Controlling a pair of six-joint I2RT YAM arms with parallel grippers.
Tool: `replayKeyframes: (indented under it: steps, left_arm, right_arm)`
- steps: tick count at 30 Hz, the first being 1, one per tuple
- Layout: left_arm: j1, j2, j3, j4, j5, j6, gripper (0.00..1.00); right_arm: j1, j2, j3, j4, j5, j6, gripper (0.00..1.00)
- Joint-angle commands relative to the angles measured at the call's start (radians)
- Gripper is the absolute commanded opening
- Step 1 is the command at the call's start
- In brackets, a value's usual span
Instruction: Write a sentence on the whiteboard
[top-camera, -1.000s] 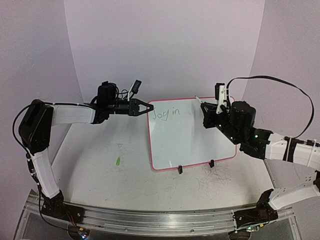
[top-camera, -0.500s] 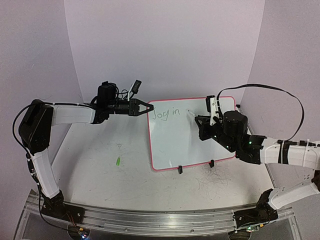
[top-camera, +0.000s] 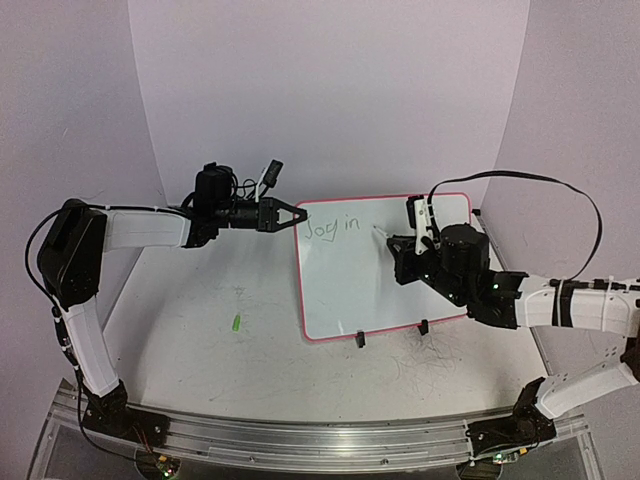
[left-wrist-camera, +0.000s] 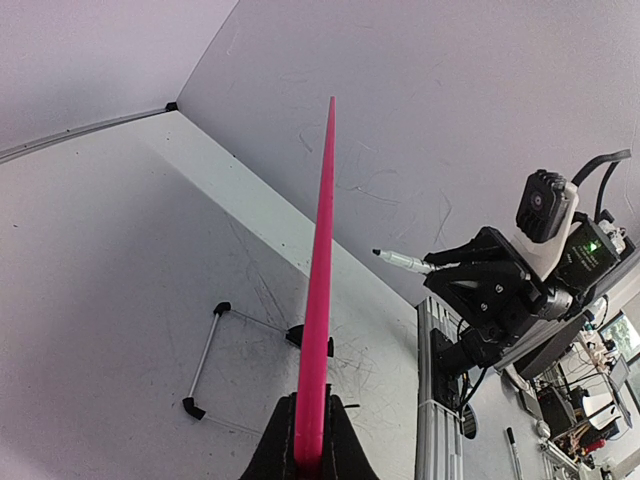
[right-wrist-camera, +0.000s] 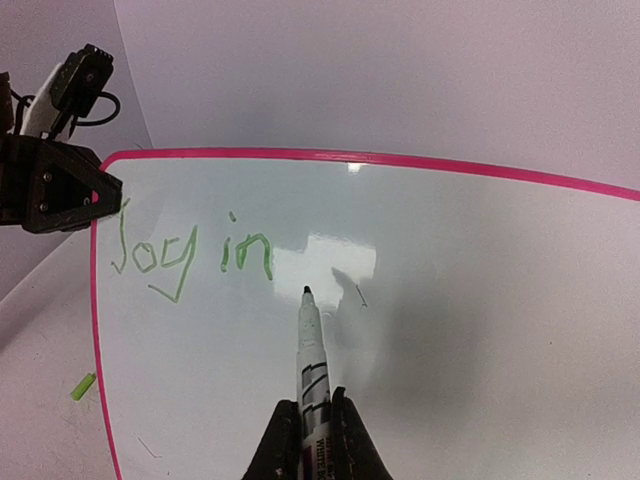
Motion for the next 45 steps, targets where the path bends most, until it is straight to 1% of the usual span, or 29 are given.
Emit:
replayKeyframes:
  steps: [1, 7, 13, 18, 30, 45]
  left_arm:
    - [-0.014, -0.004, -0.008, -0.017, -0.044, 0.032, 0.0]
    - [-0.014, -0.005, -0.008, -0.017, -0.044, 0.032, 0.0]
    - [-0.015, -0.007, -0.008, -0.017, -0.043, 0.031, 0.0]
    - [-0.016, -0.007, -0.008, -0.017, -0.042, 0.031, 0.0]
    - [-0.021, -0.007, -0.008, -0.016, -0.042, 0.031, 0.0]
    - [-0.022, -0.01, -0.008, -0.017, -0.041, 0.031, 0.0]
  right_arm:
    - [0.017, 0.035, 0.022, 0.034, 0.0, -0.036, 0.0]
    - [0.018, 0.005, -0.016, 0.088, 0.051, -0.025, 0.0]
    - [0.018, 0.058, 0.014, 0.092, 0.049, -0.047, 0.0]
    - [0.018, 0.067, 0.024, 0.107, 0.056, -0.049, 0.0]
    - [0.018, 0.112, 0.08, 0.133, 0.117, -0.052, 0.0]
    - [0.011, 0.156, 0.101, 0.136, 0.174, -0.039, 0.0]
